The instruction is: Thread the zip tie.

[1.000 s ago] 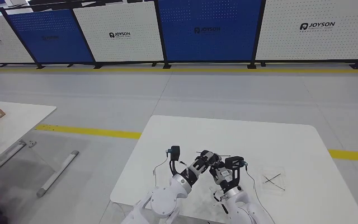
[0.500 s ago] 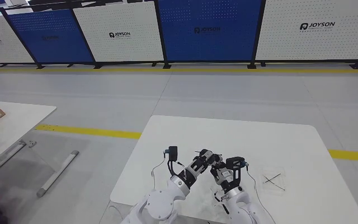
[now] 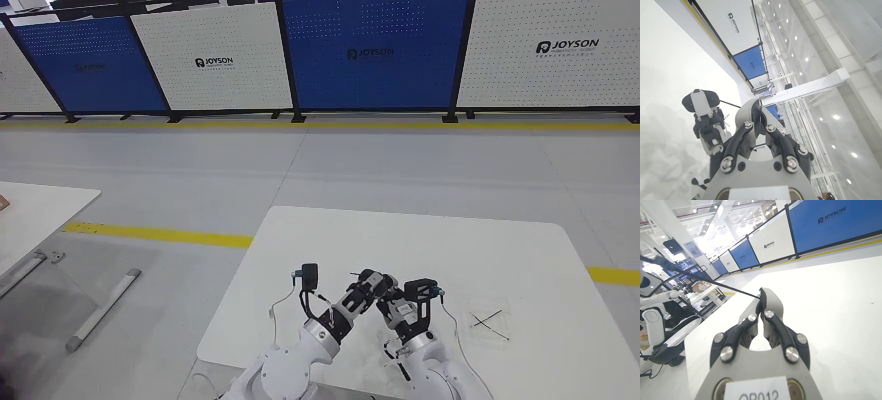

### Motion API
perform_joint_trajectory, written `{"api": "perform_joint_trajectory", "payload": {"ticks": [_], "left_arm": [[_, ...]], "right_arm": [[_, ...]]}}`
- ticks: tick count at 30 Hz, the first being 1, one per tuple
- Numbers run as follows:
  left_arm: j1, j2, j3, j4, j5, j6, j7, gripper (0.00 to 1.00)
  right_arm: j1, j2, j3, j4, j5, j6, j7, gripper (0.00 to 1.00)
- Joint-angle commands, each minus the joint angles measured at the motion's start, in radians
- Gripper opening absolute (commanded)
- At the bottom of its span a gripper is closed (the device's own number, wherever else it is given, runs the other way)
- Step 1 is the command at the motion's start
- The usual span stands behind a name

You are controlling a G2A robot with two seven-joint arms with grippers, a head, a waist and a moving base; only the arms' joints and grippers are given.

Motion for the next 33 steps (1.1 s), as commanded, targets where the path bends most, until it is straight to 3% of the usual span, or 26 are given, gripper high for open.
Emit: {"api": "perform_joint_trajectory", "payload": {"ticks": [1, 4, 5, 6, 7, 12, 17, 23, 27, 33], "left_arm": [[0.003, 0.001, 0.001, -0.002, 0.005, -0.005, 0.001, 0.0], [0.008, 0.001, 0.002, -0.004, 0.009, 0.0, 0.004, 0.0], [0.01, 0.001, 0.002, -0.007, 0.008, 0.007, 0.011, 0.0], [0.013, 0.0, 0.003, -0.009, 0.003, 0.018, 0.025, 0.0], [0.013, -0.001, 0.003, -0.005, -0.004, 0.024, 0.035, 0.0], [-0.016, -0.006, -0.008, 0.04, -0.051, 0.027, 0.066, 0.0], [-0.032, -0.006, -0.046, 0.081, -0.094, 0.011, 0.079, 0.0], [-0.042, -0.005, -0.081, 0.101, -0.125, 0.033, 0.084, 0.0], [-0.052, -0.005, -0.083, 0.126, -0.116, 0.035, 0.09, 0.0], [-0.058, -0.004, -0.07, 0.138, -0.086, 0.045, 0.073, 0.0]], "right_arm": [[0.001, 0.0, 0.001, 0.001, 0.001, -0.002, -0.001, 0.0], [0.001, 0.0, 0.001, 0.002, 0.005, -0.005, -0.002, 0.0], [0.001, 0.0, 0.002, 0.001, 0.009, -0.008, -0.003, 0.21], [0.0, 0.0, 0.004, -0.001, 0.015, -0.011, -0.006, 0.91], [-0.002, 0.001, 0.006, -0.004, 0.022, -0.012, -0.009, 1.0], [-0.021, 0.003, 0.038, -0.022, 0.074, -0.011, -0.05, 1.0], [-0.062, 0.012, 0.098, -0.056, 0.136, -0.066, -0.108, 1.0], [-0.135, 0.032, 0.201, -0.124, 0.199, -0.136, -0.158, 1.0], [-0.177, 0.043, 0.263, -0.158, 0.256, -0.173, -0.15, 1.0], [-0.185, 0.046, 0.27, -0.171, 0.286, -0.173, -0.13, 1.0]]}}
